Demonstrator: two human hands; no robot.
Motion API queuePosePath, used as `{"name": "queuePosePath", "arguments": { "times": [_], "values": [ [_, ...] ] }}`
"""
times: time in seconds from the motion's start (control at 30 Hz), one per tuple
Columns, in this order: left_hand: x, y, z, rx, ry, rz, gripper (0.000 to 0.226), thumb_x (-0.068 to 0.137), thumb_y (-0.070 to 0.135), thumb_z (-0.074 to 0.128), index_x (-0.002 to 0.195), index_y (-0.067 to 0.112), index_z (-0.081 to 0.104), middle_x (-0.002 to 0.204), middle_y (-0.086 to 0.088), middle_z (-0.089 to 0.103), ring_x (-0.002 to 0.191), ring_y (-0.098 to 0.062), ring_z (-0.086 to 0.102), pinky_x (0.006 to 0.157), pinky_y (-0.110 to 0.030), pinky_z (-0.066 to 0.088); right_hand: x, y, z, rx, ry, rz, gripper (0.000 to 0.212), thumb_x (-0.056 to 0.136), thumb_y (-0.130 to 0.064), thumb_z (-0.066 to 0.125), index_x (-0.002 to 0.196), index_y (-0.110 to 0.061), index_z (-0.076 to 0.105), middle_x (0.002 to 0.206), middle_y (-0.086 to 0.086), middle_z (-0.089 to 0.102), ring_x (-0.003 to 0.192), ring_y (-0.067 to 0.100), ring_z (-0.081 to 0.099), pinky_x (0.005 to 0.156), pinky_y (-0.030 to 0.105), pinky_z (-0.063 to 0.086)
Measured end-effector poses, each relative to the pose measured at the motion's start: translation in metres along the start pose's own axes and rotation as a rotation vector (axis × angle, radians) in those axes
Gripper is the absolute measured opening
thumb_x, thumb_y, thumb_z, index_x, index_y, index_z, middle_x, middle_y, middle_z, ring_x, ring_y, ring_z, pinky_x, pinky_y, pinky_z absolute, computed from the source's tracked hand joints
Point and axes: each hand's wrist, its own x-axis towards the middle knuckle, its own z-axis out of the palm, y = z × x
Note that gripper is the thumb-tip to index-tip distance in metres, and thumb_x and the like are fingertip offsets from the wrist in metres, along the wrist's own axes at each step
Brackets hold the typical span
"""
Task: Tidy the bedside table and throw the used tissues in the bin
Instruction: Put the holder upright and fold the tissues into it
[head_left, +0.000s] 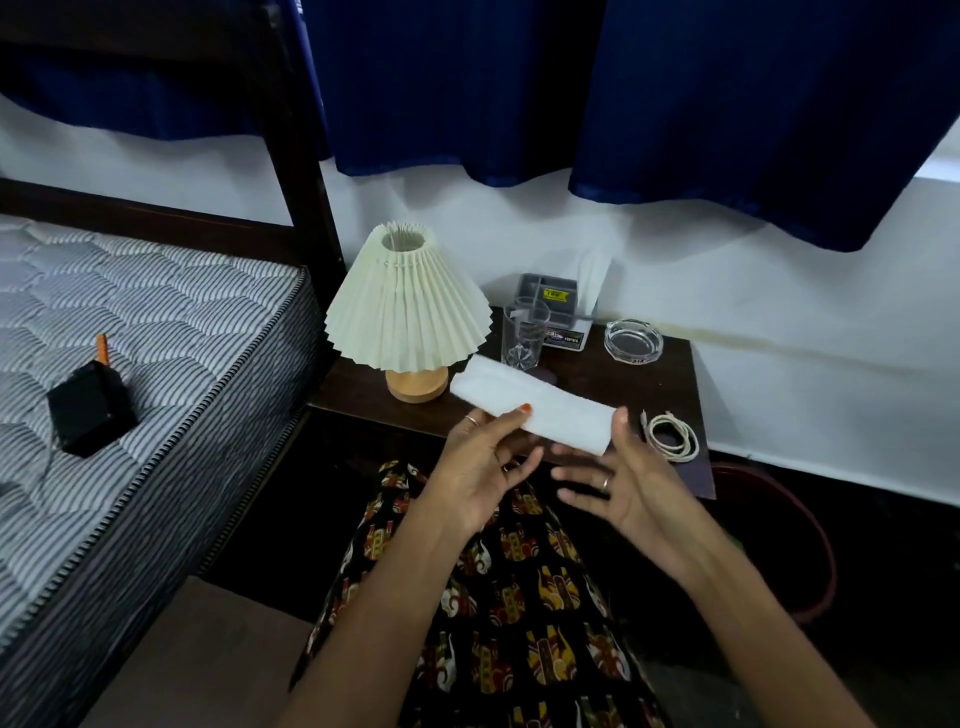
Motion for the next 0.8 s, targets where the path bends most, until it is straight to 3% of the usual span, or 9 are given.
{"name": "queuePosePath", "arguments": {
  "times": [0.1, 0.23, 0.3, 0.37, 0.47, 0.57, 0.63, 0.73, 0.8],
  "values": [
    [0.006, -0.002, 0.004, -0.008, 0.003, -0.016, 0.017, 0.082, 0.005, 0.067, 0.095, 0.014, 0.063, 0.092, -0.004, 0.071, 0.084, -0.017, 0.066, 0.065, -0.027, 0.055, 0.01, 0.005, 0.007, 0.112, 0.021, -0.12, 0.032, 0.075, -0.029, 0.067, 0.102, -0.012, 0.063, 0.094, 0.013, 0.071, 0.078, 0.02, 0.067, 0.069, 0.028, 0.058],
    [0.016, -0.003, 0.008, 0.039, 0.015, -0.011, 0.029, 0.08, 0.007, 0.07, 0.107, 0.006, 0.064, 0.094, -0.008, 0.07, 0.085, -0.018, 0.066, 0.064, -0.024, 0.055, 0.03, 0.0, 0.014, 0.072, 0.15, -0.216, 0.026, 0.082, -0.003, 0.066, 0.107, 0.001, 0.063, 0.084, 0.01, 0.07, 0.072, 0.017, 0.062, 0.062, 0.022, 0.054],
    [0.025, -0.002, 0.008, 0.074, 0.029, -0.001, 0.036, 0.079, 0.01, 0.072, 0.114, 0.005, 0.062, 0.098, -0.009, 0.069, 0.086, -0.018, 0.066, 0.063, -0.024, 0.055, 0.04, -0.006, 0.013, 0.011, 0.195, -0.226, 0.024, 0.084, -0.002, 0.064, 0.107, 0.003, 0.064, 0.09, 0.013, 0.07, 0.075, 0.018, 0.063, 0.063, 0.023, 0.055],
    [0.036, 0.0, 0.006, 0.093, 0.042, 0.004, 0.03, 0.079, 0.011, 0.072, 0.107, 0.01, 0.063, 0.093, -0.005, 0.07, 0.082, -0.016, 0.066, 0.065, -0.025, 0.053, 0.052, -0.018, 0.013, -0.082, 0.243, -0.254, 0.02, 0.084, 0.0, 0.064, 0.104, 0.003, 0.064, 0.092, 0.015, 0.07, 0.077, 0.02, 0.064, 0.064, 0.023, 0.057],
    [0.051, 0.002, -0.007, 0.137, 0.095, 0.015, 0.024, 0.082, 0.013, 0.069, 0.105, 0.014, 0.061, 0.089, 0.0, 0.069, 0.08, -0.014, 0.066, 0.069, -0.024, 0.051, 0.087, -0.052, 0.006, -0.225, 0.382, -0.393, 0.013, 0.083, 0.003, 0.063, 0.094, -0.005, 0.065, 0.082, 0.011, 0.068, 0.063, 0.017, 0.062, 0.06, 0.023, 0.056],
    [0.067, 0.002, -0.032, 0.203, 0.193, 0.016, 0.024, 0.084, 0.015, 0.068, 0.106, 0.015, 0.062, 0.093, -0.001, 0.069, 0.08, -0.013, 0.066, 0.07, -0.026, 0.05, 0.135, -0.092, -0.003, -0.485, 0.535, -0.534, 0.018, 0.079, -0.007, 0.067, 0.097, -0.01, 0.063, 0.083, 0.01, 0.07, 0.061, 0.019, 0.066, 0.073, 0.04, 0.059],
    [0.077, 0.001, -0.048, 0.23, 0.259, 0.008, 0.02, 0.084, 0.015, 0.067, 0.104, 0.016, 0.062, 0.091, -0.001, 0.068, 0.078, -0.012, 0.065, 0.068, -0.025, 0.05, 0.17, -0.113, -0.004, -0.644, 0.586, -0.571, 0.017, 0.078, -0.011, 0.065, 0.094, -0.011, 0.059, 0.079, 0.005, 0.069, 0.067, 0.023, 0.07, 0.073, 0.044, 0.059],
    [0.088, 0.001, -0.063, 0.244, 0.307, 0.0, 0.019, 0.085, 0.012, 0.065, 0.104, 0.013, 0.061, 0.087, 0.0, 0.066, 0.077, -0.011, 0.063, 0.072, -0.026, 0.048, 0.222, -0.128, 0.002, -0.817, 0.604, -0.621, 0.02, 0.078, -0.008, 0.061, 0.097, -0.003, 0.056, 0.083, 0.007, 0.065, 0.072, 0.03, 0.07, 0.068, 0.04, 0.059],
    [0.095, 0.0, -0.071, 0.224, 0.325, 0.004, 0.018, 0.085, 0.01, 0.065, 0.103, 0.012, 0.061, 0.084, -0.001, 0.066, 0.076, -0.011, 0.063, 0.073, -0.026, 0.047, 0.255, -0.129, 0.004, -0.91, 0.61, -0.627, 0.027, 0.078, -0.006, 0.06, 0.103, 0.0, 0.055, 0.09, 0.011, 0.063, 0.074, 0.03, 0.067, 0.064, 0.03, 0.056]
  ]
}}
